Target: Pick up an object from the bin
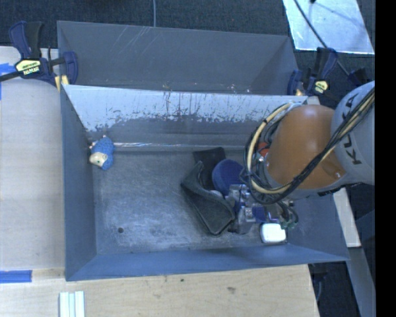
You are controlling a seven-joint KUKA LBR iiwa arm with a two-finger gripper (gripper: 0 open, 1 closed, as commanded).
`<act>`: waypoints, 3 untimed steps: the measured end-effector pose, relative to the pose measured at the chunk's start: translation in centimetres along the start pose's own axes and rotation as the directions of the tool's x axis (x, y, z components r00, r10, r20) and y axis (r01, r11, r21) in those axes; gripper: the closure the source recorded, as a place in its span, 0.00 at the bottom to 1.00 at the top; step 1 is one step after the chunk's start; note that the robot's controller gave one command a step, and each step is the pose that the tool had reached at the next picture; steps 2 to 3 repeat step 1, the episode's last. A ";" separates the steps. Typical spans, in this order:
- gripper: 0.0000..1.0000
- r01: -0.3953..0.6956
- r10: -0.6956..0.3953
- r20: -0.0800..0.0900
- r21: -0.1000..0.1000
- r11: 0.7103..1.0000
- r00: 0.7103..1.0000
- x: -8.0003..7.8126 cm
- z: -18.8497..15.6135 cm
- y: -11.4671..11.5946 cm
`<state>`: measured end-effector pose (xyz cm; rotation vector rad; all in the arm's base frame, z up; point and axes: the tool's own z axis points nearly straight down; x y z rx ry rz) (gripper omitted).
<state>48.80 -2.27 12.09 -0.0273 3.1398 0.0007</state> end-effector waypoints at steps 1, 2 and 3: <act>1.00 0.004 -0.004 0.002 0.000 1.000 1.000 -0.1 -5.5 0.0; 1.00 0.004 -0.004 0.002 0.000 1.000 1.000 -0.1 -5.5 0.0; 1.00 0.004 -0.004 0.002 0.000 1.000 1.000 -0.1 -5.5 0.0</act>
Offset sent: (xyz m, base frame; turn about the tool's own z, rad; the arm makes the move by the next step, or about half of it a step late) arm 0.0001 -0.0001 0.0535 0.0000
